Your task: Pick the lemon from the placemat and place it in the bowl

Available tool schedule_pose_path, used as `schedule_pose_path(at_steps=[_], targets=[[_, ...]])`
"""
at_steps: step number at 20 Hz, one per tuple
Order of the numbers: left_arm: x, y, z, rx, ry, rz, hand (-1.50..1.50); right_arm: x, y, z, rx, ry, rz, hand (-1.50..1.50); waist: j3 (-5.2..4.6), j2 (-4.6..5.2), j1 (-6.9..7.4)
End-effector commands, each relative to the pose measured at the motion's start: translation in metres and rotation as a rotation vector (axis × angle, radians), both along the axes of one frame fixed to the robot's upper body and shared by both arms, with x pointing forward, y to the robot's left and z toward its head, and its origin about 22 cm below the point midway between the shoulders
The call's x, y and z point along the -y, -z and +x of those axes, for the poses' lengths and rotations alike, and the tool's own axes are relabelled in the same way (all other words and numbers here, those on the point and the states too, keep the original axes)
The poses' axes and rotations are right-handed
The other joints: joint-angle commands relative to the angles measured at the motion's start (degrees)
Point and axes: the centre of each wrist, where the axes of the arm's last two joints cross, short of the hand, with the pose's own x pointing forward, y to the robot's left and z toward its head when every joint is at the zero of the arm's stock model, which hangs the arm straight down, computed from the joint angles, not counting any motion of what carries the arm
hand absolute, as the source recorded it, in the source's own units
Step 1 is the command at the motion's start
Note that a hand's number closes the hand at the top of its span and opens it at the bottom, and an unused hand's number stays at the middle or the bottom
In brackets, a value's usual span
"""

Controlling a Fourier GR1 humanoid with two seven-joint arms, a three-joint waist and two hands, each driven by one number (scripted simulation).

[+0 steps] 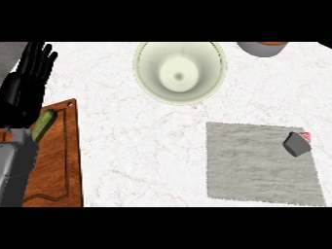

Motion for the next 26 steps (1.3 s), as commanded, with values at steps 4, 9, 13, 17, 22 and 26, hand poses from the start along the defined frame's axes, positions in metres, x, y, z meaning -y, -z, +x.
schedule_pose_path(at_steps=[4, 9, 13, 17, 22, 26], targets=[[-0.008, 0.007, -0.001, -0.007, -0.022, 0.018, 0.00, -0.038, -0.025, 0.020, -0.161, -0.281, 0.158, 1.50, -0.22, -0.62, -0.92], [-0.006, 0.004, -0.001, -0.017, -0.028, 0.006, 0.00, -0.071, -0.054, 0.028, -0.219, -0.325, 0.159, 1.50, -0.25, -1.07, -1.31], [-0.009, 0.010, -0.001, -0.017, -0.039, 0.010, 0.00, -0.117, -0.047, 0.038, -0.282, -0.381, 0.086, 1.50, -0.30, -1.17, -2.83], [-0.010, 0.009, -0.003, -0.029, -0.059, -0.012, 0.00, -0.150, -0.038, 0.043, -0.297, -0.410, 0.017, 1.50, -0.25, -1.27, -3.04], [-0.020, 0.015, -0.005, -0.039, -0.084, -0.007, 0.00, -0.211, 0.001, 0.047, -0.372, -0.472, -0.038, 1.50, -0.27, -1.67, -4.37], [-0.020, 0.018, -0.013, -0.039, -0.086, -0.001, 0.00, -0.241, 0.012, 0.044, -0.386, -0.482, -0.083, 1.50, -0.27, -2.06, -5.01]])
